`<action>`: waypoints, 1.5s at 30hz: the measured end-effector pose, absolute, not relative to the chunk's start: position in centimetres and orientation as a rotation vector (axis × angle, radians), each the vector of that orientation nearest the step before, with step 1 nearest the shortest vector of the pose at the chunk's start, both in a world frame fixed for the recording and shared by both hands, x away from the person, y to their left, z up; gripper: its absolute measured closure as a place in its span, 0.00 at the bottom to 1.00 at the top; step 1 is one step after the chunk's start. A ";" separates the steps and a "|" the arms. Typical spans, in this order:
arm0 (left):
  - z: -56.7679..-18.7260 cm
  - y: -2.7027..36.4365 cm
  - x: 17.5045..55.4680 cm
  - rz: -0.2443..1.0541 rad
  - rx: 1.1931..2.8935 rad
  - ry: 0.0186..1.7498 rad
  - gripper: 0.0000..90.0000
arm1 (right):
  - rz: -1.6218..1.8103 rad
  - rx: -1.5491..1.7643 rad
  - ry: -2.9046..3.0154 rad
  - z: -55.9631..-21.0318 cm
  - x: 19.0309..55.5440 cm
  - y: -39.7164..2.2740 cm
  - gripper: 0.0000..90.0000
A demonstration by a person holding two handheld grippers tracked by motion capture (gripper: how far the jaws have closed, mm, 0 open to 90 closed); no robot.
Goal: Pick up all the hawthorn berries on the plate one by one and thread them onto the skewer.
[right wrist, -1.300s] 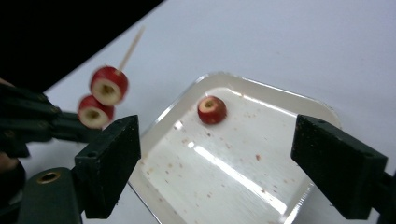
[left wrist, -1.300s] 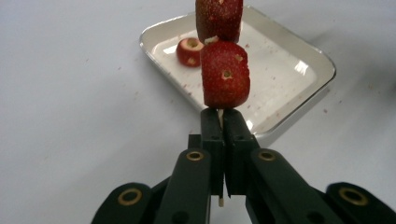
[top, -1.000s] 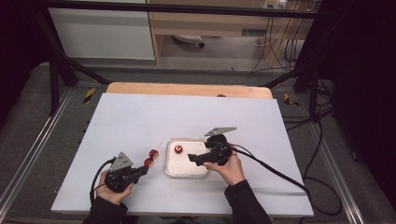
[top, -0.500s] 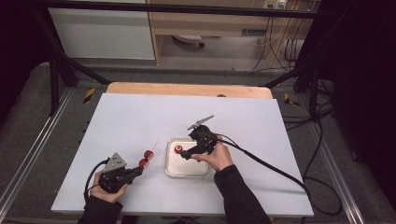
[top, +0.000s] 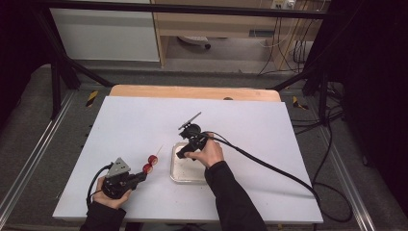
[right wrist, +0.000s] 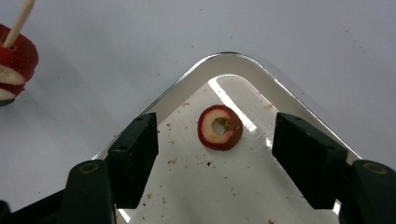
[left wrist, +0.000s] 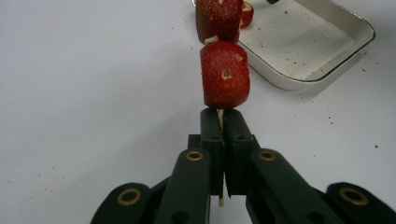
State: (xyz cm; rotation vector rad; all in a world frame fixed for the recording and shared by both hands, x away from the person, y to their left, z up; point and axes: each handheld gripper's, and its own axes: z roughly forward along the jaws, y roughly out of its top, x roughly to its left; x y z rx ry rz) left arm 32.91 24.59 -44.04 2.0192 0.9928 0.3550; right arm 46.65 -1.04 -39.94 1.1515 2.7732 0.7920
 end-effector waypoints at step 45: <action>-44.1 24.4 32.8 0.361 2.035 0.980 0.98 | 0.705 1.339 2.834 -41.2 48.4 -0.6 0.69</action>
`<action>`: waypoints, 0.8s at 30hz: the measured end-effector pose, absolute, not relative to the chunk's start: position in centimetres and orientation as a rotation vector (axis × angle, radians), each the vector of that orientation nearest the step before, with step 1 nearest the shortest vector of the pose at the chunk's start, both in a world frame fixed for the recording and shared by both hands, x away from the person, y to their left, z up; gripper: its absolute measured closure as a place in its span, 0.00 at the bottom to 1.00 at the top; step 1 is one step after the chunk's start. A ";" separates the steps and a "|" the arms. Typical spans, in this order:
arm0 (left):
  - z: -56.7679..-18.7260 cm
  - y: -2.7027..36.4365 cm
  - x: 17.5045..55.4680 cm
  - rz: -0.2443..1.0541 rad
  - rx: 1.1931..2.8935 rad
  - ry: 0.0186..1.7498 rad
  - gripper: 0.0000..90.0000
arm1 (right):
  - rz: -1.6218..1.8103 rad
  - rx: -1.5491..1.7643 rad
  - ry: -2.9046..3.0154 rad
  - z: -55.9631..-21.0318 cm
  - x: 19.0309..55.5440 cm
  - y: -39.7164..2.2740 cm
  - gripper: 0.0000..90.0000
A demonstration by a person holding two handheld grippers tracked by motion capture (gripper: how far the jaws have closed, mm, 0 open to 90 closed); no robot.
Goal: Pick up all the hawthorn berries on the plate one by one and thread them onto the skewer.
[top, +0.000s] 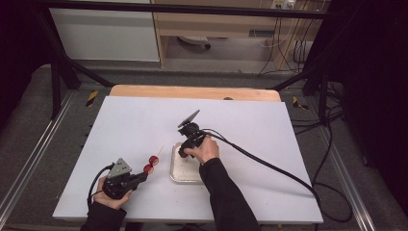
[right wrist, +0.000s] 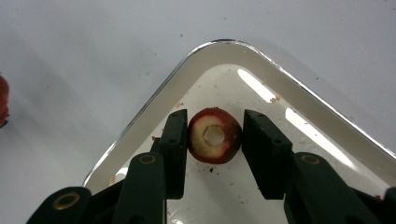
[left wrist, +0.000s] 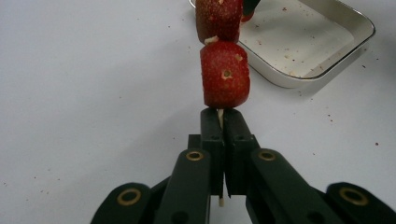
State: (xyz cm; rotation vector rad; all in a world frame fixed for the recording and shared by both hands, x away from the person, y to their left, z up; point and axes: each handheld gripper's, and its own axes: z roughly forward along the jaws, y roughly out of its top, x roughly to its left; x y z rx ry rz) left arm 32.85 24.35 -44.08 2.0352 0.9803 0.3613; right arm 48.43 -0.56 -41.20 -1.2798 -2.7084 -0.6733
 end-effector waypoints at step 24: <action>-43.9 23.2 32.3 0.385 2.022 0.966 0.98 | -0.868 -1.269 -2.688 -38.1 44.9 -5.0 0.69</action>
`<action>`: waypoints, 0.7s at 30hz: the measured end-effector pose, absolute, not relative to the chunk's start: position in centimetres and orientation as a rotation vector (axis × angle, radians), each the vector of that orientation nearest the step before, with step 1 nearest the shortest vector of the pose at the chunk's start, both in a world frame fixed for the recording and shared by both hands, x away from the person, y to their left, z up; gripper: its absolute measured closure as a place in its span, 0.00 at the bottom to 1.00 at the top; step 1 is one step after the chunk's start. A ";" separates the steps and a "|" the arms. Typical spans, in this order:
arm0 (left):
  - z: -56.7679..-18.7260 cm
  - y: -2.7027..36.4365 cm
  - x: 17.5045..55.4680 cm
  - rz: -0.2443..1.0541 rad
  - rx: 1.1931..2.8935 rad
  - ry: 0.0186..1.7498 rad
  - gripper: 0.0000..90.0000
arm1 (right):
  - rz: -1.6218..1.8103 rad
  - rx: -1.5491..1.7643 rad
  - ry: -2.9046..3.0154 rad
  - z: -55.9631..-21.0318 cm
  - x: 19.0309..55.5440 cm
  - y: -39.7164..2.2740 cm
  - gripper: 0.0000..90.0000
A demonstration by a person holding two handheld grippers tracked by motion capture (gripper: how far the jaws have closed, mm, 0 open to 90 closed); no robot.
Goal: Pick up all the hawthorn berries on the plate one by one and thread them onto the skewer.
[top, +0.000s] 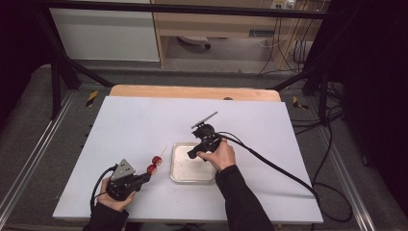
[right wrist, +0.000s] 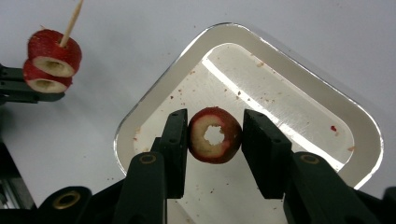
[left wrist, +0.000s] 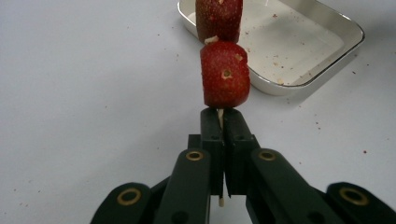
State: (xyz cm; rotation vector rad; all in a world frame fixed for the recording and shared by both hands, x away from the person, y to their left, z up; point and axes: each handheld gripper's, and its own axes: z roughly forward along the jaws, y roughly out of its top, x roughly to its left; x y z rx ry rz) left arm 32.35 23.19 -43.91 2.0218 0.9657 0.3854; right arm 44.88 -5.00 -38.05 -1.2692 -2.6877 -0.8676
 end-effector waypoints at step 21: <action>-43.9 19.1 31.4 0.418 1.952 1.010 0.98 | -1.653 -1.400 -2.184 -40.9 40.6 -11.1 0.69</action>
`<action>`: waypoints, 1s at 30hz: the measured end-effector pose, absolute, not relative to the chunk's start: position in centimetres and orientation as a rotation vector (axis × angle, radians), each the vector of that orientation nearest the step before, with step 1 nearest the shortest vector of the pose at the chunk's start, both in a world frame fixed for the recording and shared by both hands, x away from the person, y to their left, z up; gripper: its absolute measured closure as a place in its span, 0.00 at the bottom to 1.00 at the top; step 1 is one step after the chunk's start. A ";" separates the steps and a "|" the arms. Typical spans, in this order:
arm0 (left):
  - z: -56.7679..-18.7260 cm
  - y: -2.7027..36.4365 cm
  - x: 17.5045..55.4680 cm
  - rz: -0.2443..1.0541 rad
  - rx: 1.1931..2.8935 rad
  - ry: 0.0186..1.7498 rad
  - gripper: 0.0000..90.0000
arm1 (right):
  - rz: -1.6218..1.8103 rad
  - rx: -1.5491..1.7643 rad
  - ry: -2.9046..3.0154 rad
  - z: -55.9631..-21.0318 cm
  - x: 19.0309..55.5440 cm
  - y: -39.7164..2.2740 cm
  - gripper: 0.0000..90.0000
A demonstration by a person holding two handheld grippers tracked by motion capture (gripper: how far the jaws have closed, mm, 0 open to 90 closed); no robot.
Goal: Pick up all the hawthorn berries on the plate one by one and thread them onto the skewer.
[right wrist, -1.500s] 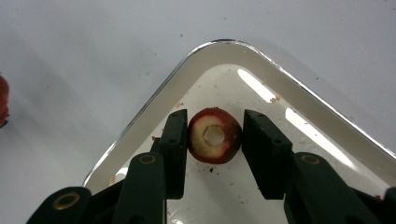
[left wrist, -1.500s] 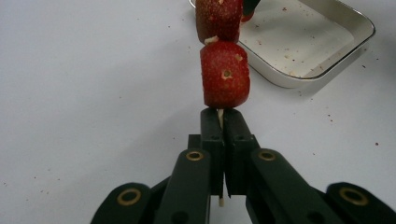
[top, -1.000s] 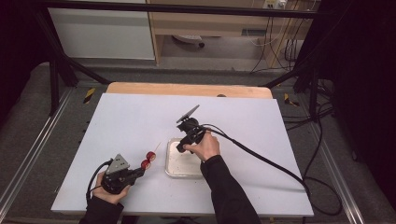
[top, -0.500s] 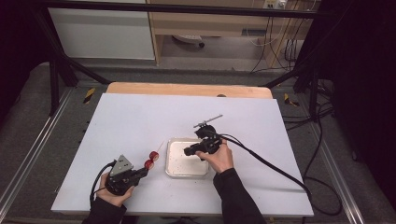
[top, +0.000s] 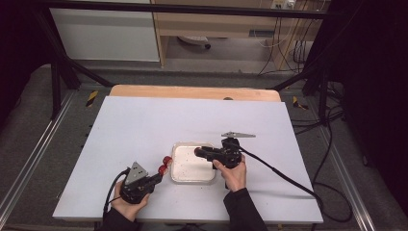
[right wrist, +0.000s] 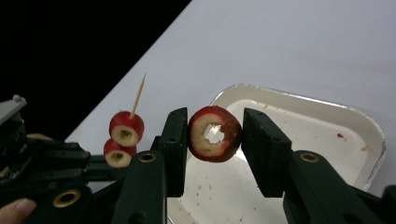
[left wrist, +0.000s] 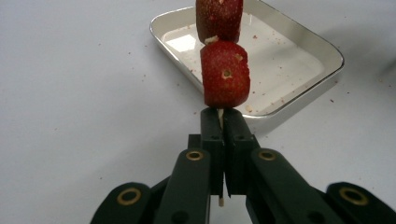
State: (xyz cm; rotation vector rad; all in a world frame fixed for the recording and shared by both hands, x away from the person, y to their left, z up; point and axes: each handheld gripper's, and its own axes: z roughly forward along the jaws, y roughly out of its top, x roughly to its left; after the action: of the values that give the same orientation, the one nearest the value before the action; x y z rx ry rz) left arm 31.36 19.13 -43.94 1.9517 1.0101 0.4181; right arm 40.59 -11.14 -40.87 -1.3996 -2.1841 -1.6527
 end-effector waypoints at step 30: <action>-43.1 14.3 31.1 0.398 1.879 1.031 0.98 | -2.144 -1.460 -1.794 -40.7 40.3 -11.8 0.69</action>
State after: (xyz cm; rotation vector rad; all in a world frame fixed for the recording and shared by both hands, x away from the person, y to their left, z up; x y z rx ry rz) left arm 31.07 14.34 -43.06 1.8795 1.0307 0.3981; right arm 40.28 -11.81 -40.67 -1.4597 -1.7940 -2.1442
